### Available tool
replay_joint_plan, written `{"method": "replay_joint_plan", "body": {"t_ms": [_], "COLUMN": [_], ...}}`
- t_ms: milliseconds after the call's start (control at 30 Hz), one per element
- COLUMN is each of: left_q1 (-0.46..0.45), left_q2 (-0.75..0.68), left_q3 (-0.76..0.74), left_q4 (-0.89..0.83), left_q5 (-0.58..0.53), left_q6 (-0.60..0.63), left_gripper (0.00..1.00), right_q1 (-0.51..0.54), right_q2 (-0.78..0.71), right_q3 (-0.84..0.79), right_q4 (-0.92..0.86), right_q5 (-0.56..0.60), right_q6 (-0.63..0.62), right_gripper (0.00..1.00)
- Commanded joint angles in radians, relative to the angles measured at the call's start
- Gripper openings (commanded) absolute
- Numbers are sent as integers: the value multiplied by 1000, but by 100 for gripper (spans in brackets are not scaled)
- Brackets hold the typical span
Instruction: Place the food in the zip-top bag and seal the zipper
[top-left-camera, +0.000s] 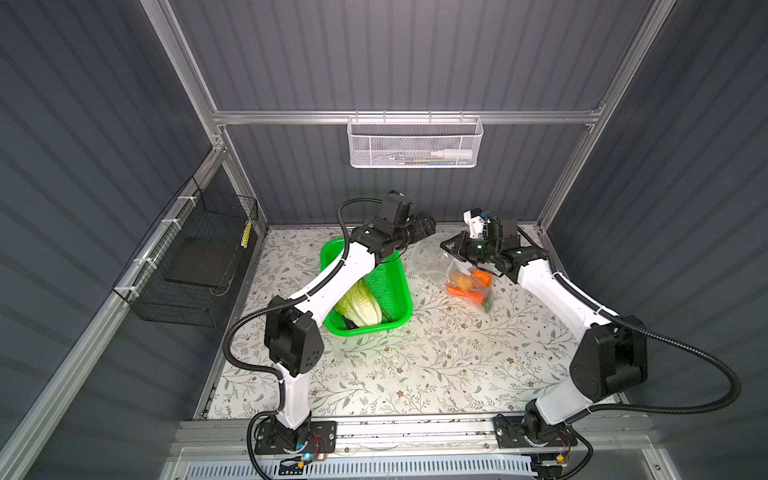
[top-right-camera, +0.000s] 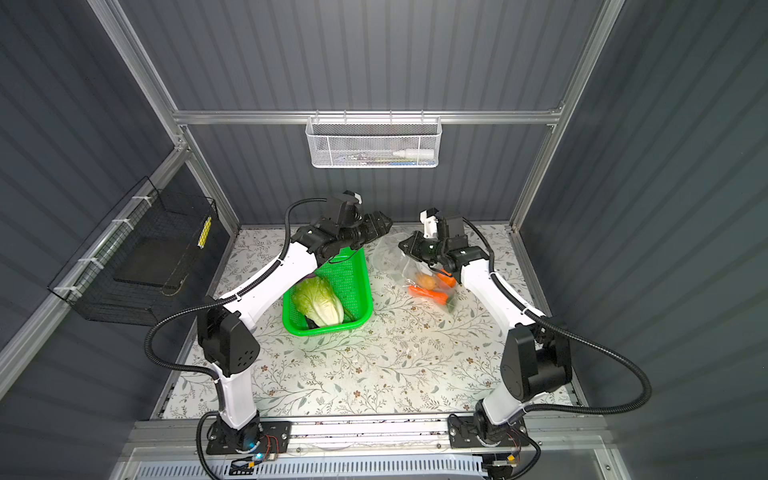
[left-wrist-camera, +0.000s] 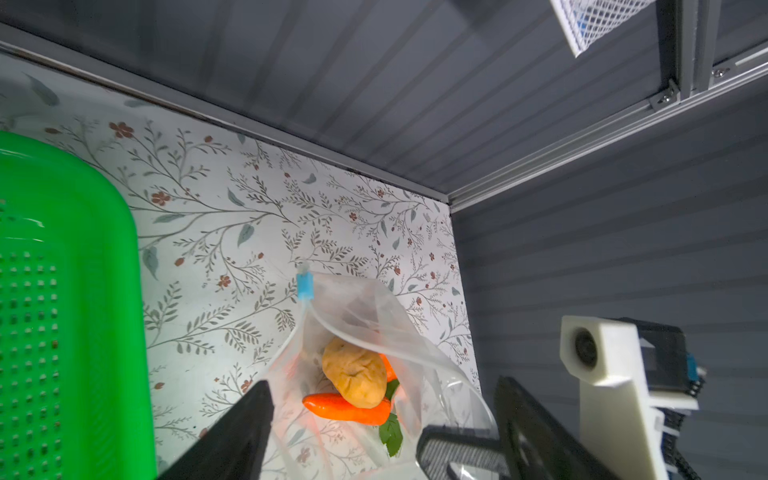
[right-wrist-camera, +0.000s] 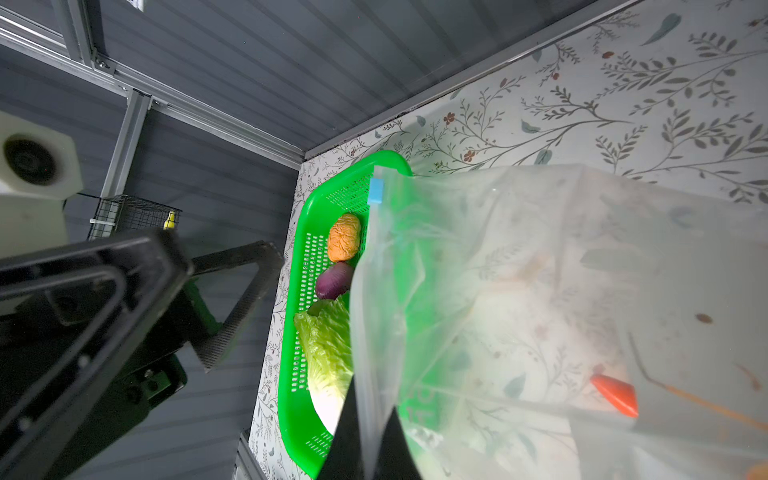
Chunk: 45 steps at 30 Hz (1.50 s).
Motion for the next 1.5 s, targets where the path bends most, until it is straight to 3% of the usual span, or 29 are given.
{"method": "replay_joint_plan", "body": {"t_ms": [0, 167, 400, 600, 1267, 1467], "left_q1": [47, 153, 210, 276, 350, 357], "left_q2": [-36, -48, -23, 24, 264, 325], "left_q3": [-49, -127, -132, -157, -82, -51], "left_q4": [-68, -125, -200, -239, -352, -263], "left_q5": [-124, -162, -255, -239, -301, -250], "left_q6": [79, 87, 172, 180, 166, 263], "left_gripper": [86, 86, 90, 90, 93, 93], "right_q1": [1, -12, -30, -42, -50, -50], "right_q2": [-13, -19, -18, -19, 11, 18], "right_q3": [-3, -9, -16, -20, 18, 35], "right_q4": [8, 10, 25, 27, 5, -17], "right_q5": [9, 16, 14, 22, 17, 19], "right_q6": [-3, -2, 7, 7, -5, -11], "right_gripper": [0, 0, 0, 0, 0, 0]}}
